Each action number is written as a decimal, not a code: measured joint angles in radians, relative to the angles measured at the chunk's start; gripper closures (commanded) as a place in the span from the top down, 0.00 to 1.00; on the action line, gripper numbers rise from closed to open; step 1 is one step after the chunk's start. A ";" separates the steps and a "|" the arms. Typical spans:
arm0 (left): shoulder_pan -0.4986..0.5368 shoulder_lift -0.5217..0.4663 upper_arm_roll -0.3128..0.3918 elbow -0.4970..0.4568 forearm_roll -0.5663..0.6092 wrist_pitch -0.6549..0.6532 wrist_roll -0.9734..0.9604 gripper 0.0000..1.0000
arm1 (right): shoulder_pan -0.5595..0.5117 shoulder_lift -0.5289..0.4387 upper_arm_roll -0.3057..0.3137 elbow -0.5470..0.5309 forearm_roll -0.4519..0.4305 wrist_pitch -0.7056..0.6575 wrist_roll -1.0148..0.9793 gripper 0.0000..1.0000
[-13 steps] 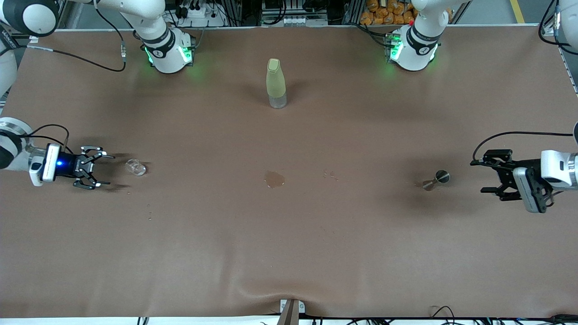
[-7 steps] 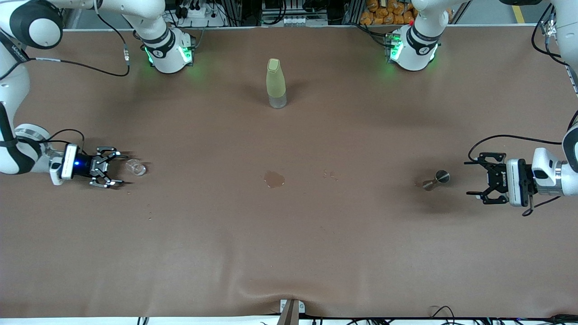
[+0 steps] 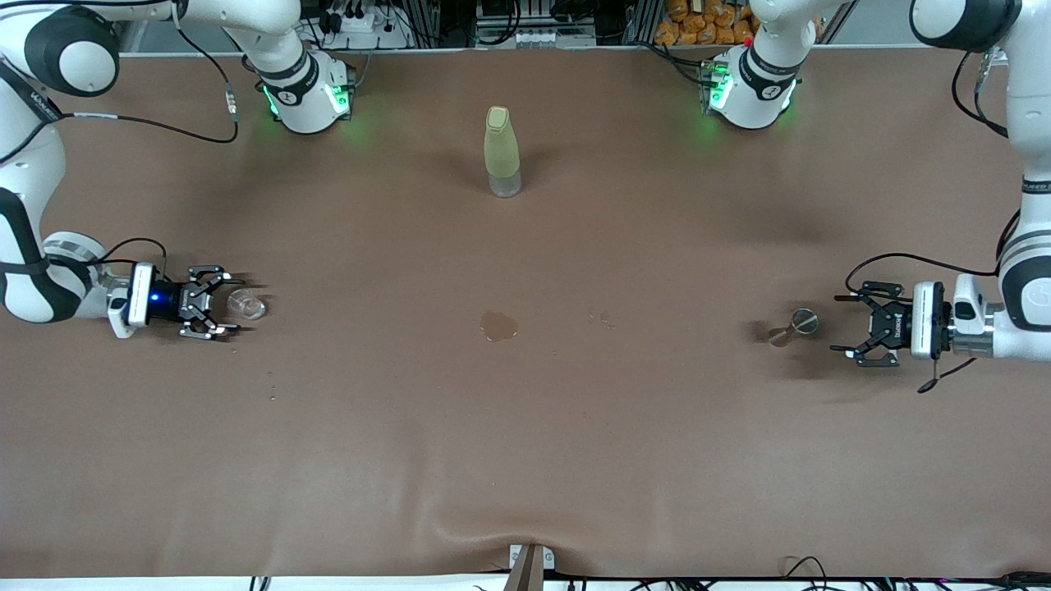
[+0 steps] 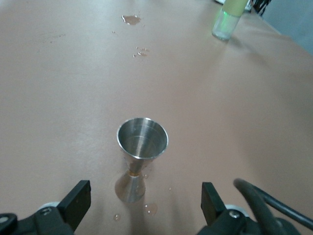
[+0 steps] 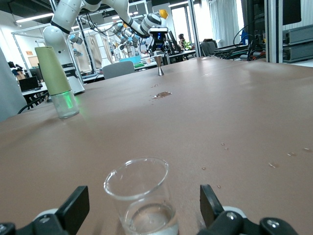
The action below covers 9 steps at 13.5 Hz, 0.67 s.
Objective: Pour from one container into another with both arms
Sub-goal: 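Close the right gripper on the beaker while the left gripper grasps the jigger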
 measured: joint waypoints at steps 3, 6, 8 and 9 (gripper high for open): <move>0.020 0.054 -0.002 -0.003 -0.033 -0.020 0.010 1.00 | 0.003 0.015 0.005 0.000 0.001 0.000 -0.003 0.87; 0.031 0.101 -0.005 -0.006 -0.073 -0.022 0.071 1.00 | 0.003 0.026 0.007 0.001 0.027 0.000 -0.022 0.86; 0.031 0.125 -0.007 -0.006 -0.103 -0.022 0.097 1.00 | 0.003 0.028 0.009 0.001 0.030 0.000 -0.024 0.69; 0.031 0.133 -0.008 -0.006 -0.117 -0.022 0.102 1.00 | 0.004 0.029 0.009 0.002 0.031 0.000 -0.026 0.69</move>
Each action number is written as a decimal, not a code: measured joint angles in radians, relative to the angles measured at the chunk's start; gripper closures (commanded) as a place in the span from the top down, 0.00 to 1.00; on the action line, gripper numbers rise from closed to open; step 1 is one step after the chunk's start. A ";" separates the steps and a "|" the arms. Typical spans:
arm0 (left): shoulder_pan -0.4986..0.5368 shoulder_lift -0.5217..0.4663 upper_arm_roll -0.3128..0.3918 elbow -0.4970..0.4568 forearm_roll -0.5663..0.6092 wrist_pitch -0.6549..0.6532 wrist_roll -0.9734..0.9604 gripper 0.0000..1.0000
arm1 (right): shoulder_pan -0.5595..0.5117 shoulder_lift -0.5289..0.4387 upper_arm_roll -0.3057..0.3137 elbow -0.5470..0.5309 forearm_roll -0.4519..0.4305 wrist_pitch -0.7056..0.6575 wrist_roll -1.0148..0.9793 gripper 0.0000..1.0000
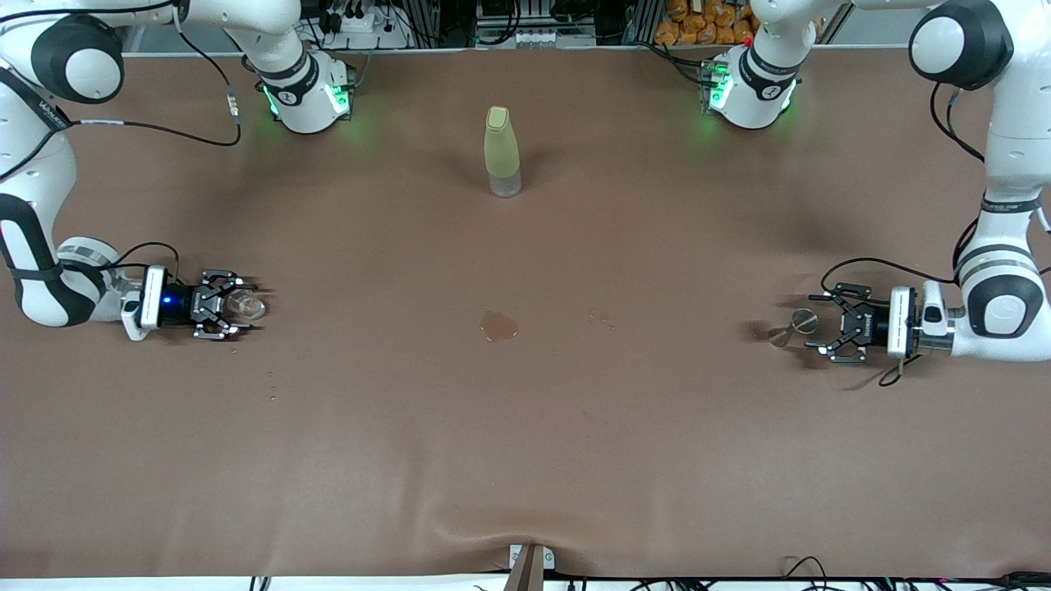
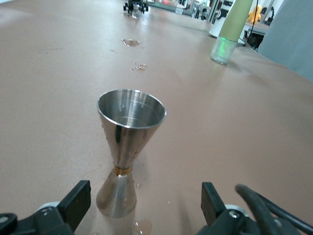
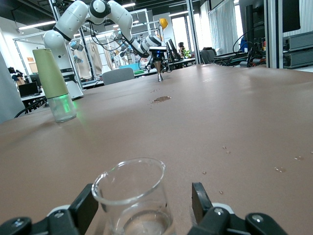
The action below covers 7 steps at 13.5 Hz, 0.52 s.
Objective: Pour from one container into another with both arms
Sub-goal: 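Close the right gripper on the beaker while the left gripper grasps the jigger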
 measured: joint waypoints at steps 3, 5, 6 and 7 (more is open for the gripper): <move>0.000 0.016 -0.001 0.000 -0.042 0.000 0.002 1.00 | 0.000 0.000 0.000 0.003 0.003 0.000 -0.004 0.69; -0.001 0.023 -0.003 0.000 -0.073 -0.003 0.008 1.00 | -0.001 0.000 -0.001 0.005 0.004 0.000 -0.004 0.75; -0.003 0.025 -0.005 0.000 -0.088 -0.008 0.008 1.00 | -0.001 0.000 -0.002 0.005 0.004 -0.003 -0.004 0.76; -0.004 0.027 -0.006 0.000 -0.095 -0.010 0.010 1.00 | -0.002 0.001 -0.002 0.005 0.004 -0.011 -0.004 0.76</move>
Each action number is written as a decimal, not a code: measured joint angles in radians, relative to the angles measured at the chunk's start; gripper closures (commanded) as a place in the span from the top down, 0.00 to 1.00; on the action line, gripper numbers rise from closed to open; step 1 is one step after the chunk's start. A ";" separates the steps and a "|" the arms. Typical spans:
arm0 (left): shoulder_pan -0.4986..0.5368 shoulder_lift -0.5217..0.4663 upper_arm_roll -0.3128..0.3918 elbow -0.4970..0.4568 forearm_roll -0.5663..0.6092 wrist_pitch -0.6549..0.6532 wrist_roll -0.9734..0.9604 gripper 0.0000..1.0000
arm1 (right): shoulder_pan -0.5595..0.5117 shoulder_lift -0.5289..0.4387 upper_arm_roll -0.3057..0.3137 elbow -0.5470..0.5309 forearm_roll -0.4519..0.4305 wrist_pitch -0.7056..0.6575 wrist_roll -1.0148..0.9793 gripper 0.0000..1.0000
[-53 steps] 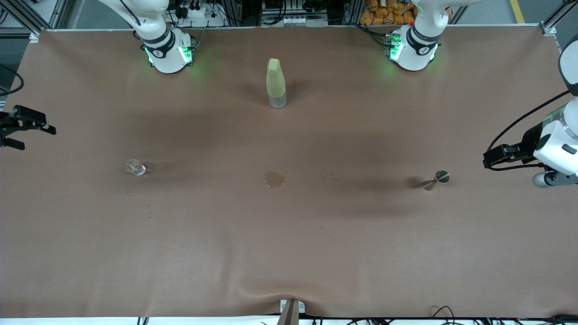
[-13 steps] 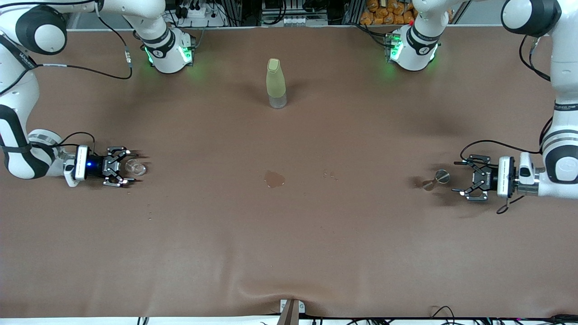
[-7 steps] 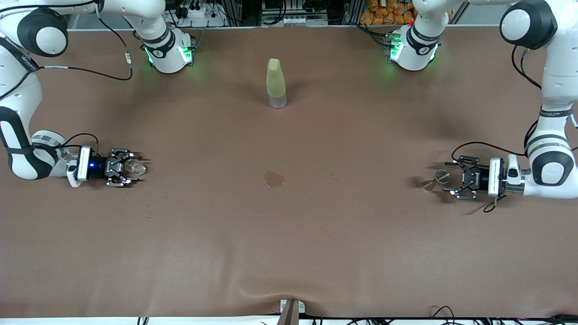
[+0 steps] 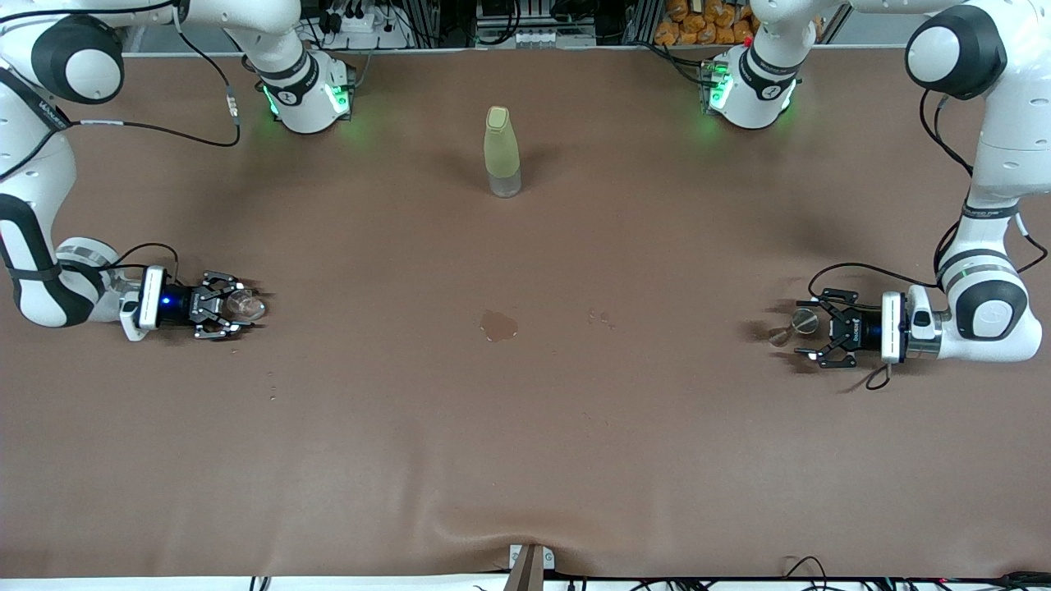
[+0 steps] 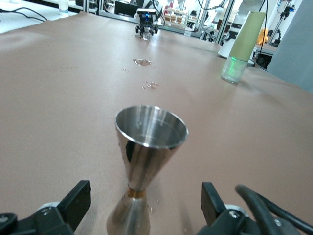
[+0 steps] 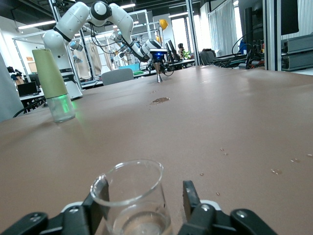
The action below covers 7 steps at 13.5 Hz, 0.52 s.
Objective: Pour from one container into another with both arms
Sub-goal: 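Close the right gripper on the beaker while the left gripper grasps the jigger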
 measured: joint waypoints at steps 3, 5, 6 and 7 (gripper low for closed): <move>-0.003 0.003 -0.004 0.000 -0.012 -0.001 0.012 1.00 | 0.000 0.002 0.000 0.000 0.000 -0.012 0.000 0.75; -0.004 0.004 -0.005 0.000 -0.017 -0.001 0.015 0.94 | -0.002 0.002 -0.002 0.000 0.000 -0.012 0.000 0.66; -0.004 0.006 -0.005 0.000 -0.022 -0.001 0.021 0.89 | -0.004 0.002 -0.003 0.000 0.000 -0.012 0.000 0.64; -0.005 0.010 -0.005 0.000 -0.033 -0.002 0.035 0.86 | -0.007 0.002 -0.004 0.000 0.001 -0.013 0.000 0.64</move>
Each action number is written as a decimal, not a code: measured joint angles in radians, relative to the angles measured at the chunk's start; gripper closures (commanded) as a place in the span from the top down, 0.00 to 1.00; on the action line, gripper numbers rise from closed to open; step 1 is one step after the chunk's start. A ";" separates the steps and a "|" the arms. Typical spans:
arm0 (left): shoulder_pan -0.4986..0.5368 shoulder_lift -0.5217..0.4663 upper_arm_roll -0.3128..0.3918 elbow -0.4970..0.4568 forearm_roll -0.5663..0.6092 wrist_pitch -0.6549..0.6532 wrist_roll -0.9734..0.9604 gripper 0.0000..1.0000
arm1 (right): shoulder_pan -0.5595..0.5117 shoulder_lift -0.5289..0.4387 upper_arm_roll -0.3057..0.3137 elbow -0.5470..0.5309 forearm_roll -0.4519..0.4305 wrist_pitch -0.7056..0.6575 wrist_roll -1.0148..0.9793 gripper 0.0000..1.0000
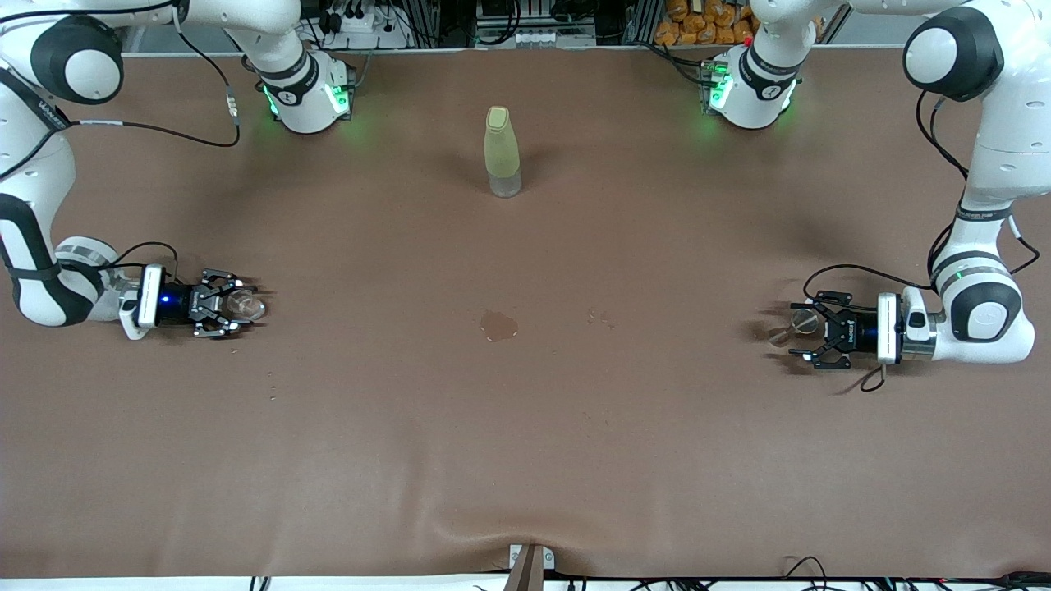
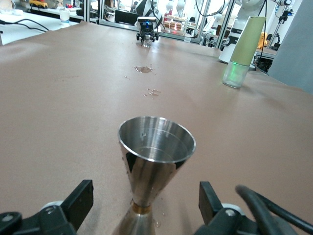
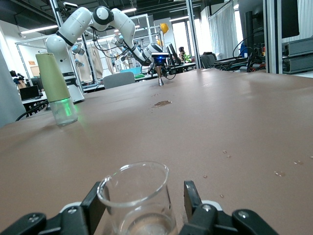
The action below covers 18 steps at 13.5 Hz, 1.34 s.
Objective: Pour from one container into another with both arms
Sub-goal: 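Close the right gripper on the beaker while the left gripper grasps the jigger, then lift the beaker with the right gripper while the left gripper lifts the jigger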
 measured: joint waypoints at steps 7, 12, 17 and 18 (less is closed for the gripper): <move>-0.009 0.022 0.000 0.001 -0.031 0.000 0.063 0.79 | -0.009 0.000 -0.003 0.000 0.002 -0.007 -0.001 0.35; -0.001 0.022 0.004 0.001 -0.031 0.000 0.063 0.74 | -0.009 0.001 0.013 0.004 0.005 -0.044 -0.022 0.24; 0.003 0.022 0.007 0.002 -0.031 0.000 0.062 0.49 | 0.050 -0.009 0.065 0.111 0.007 -0.045 0.119 0.25; 0.003 0.022 0.007 0.002 -0.031 0.000 0.062 0.46 | 0.079 -0.012 0.070 0.133 0.012 -0.045 0.158 0.25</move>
